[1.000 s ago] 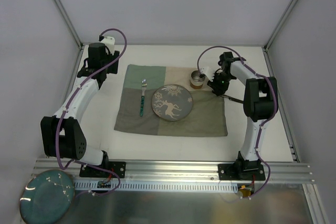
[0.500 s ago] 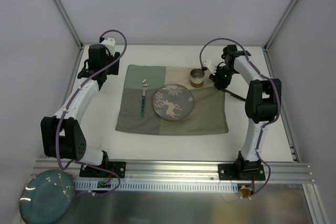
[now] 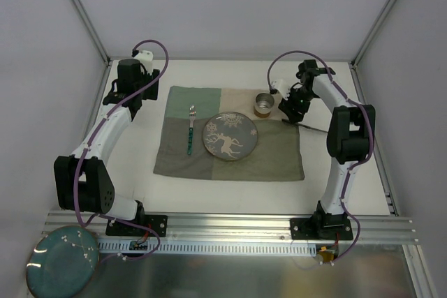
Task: Set the dinner table for one person
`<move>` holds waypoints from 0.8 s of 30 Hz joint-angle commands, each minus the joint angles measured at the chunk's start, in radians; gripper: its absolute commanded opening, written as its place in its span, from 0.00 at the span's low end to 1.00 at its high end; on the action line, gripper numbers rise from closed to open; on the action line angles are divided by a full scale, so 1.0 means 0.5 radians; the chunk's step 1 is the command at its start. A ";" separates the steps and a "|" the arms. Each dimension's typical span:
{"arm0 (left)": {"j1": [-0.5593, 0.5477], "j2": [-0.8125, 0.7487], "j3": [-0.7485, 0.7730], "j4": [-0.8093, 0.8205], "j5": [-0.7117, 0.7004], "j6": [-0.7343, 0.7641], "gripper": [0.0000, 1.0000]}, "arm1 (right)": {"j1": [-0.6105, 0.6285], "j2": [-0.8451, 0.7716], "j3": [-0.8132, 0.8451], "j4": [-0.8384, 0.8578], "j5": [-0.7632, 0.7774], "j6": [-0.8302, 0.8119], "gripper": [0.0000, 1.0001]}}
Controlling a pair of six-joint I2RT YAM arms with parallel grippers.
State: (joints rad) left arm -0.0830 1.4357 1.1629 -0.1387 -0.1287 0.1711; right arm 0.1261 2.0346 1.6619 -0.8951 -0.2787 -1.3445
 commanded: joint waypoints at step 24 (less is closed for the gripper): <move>0.025 -0.003 -0.065 0.072 0.107 -0.081 0.63 | -0.206 -0.152 -0.240 -0.041 -0.084 -0.094 0.63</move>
State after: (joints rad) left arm -0.0830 1.4326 1.1397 -0.1368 -0.1028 0.1581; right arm 0.0231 1.9797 1.5414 -0.8970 -0.2817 -1.3685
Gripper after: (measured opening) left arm 0.629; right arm 0.630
